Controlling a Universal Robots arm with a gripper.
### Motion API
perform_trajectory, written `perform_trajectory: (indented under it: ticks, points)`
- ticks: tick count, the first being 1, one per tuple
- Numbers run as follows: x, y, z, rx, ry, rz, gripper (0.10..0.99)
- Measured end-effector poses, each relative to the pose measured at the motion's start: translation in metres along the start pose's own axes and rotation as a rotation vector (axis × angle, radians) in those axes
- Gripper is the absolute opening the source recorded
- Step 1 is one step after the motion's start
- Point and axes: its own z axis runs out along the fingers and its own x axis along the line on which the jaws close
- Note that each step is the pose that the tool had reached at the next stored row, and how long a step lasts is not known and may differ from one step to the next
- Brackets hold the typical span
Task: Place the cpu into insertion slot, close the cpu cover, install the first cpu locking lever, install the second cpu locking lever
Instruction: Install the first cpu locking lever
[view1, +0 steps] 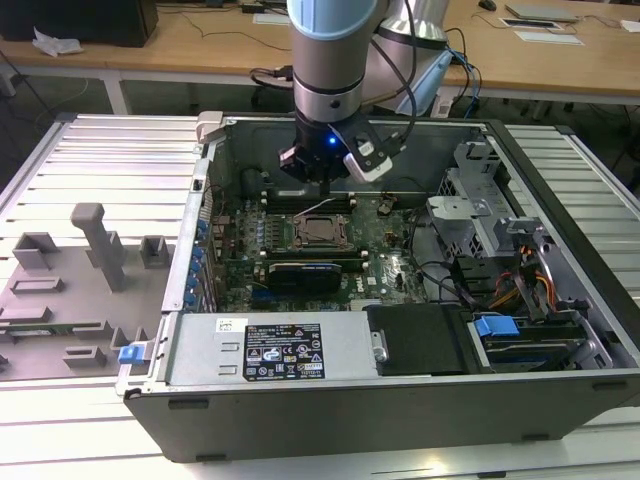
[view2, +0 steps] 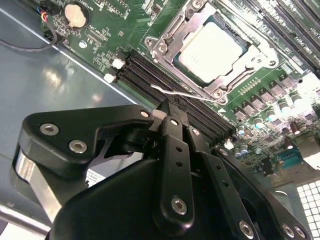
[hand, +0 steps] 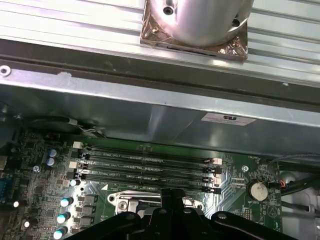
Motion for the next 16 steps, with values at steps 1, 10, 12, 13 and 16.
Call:
perform_trajectory:
  ticks: [1,10,12,13,16]
  points:
    - [0.0005,0.0,0.0005,0.004,-0.0002,-0.001,0.106]
    - [0.0035,-0.0011,0.0075,0.043,-0.0097,-0.007,0.106]
    - [0.0036,-0.0005,0.0093,0.053,-0.0094,-0.008,0.106]
    - [0.0036,0.0,0.0104,0.055,-0.01,-0.009,0.106]
    - [0.0034,0.0027,0.0128,0.056,-0.0104,-0.009,0.106]
